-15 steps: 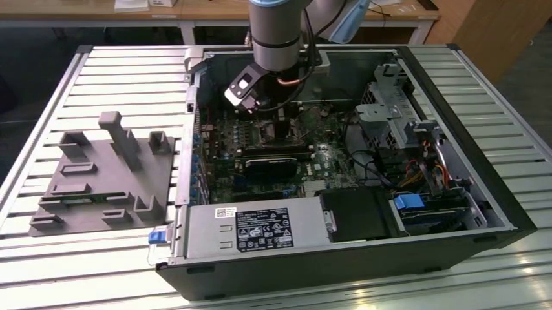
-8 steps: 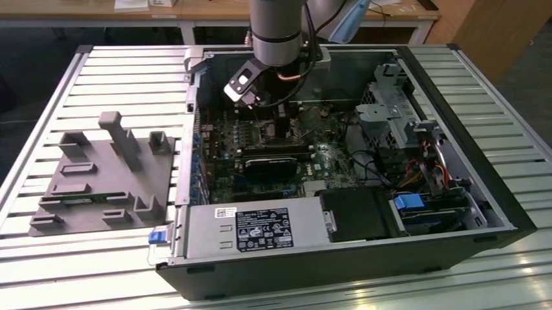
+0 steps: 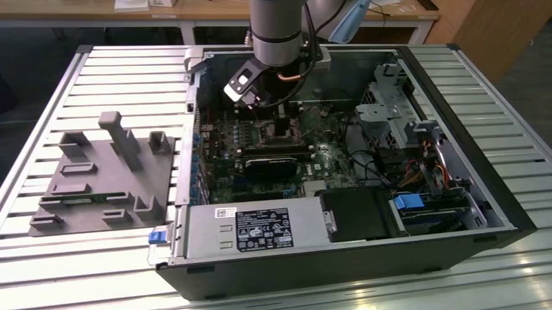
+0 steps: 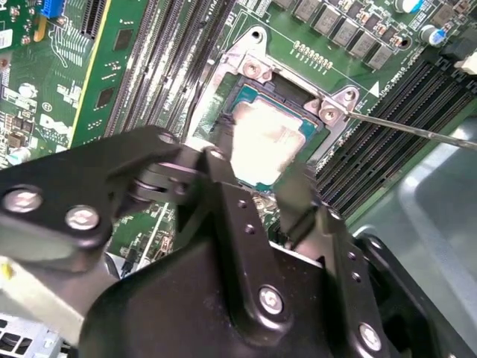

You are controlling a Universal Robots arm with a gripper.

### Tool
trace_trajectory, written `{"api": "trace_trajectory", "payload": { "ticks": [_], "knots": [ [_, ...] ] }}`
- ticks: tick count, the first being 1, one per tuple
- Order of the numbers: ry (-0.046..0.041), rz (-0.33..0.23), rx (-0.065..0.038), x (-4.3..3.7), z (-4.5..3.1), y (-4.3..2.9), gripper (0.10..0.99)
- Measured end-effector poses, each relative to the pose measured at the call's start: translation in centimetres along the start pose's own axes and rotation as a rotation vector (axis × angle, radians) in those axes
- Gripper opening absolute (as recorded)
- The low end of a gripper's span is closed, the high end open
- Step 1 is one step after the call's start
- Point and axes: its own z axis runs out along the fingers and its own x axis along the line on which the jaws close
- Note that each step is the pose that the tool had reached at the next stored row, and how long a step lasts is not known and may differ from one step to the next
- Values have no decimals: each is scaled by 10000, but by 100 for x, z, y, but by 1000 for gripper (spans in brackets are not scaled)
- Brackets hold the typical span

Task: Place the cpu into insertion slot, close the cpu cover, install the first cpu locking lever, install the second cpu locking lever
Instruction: 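Place the cpu into insertion slot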

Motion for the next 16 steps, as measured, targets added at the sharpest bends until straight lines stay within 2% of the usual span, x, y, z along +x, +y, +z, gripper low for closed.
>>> {"api": "trace_trajectory", "payload": {
  "ticks": [1, 2, 4, 5, 7, 8, 10, 16],
  "knots": [
    [5, 1, 0, 0, 0, 0, 475],
    [10, 1, 0, 0, 0, 0, 475],
    [19, 2, 0, 0, 0, 0, 357],
    [23, 2, 0, 0, 0, 0, 357],
    [33, 3, 0, 0, 0, 0, 239],
    [38, 3, 0, 0, 0, 0, 239],
    [47, 4, 1, 0, 0, 0, 122],
    [73, 7, 1, 0, 0, 0, 106]
  ]
}}
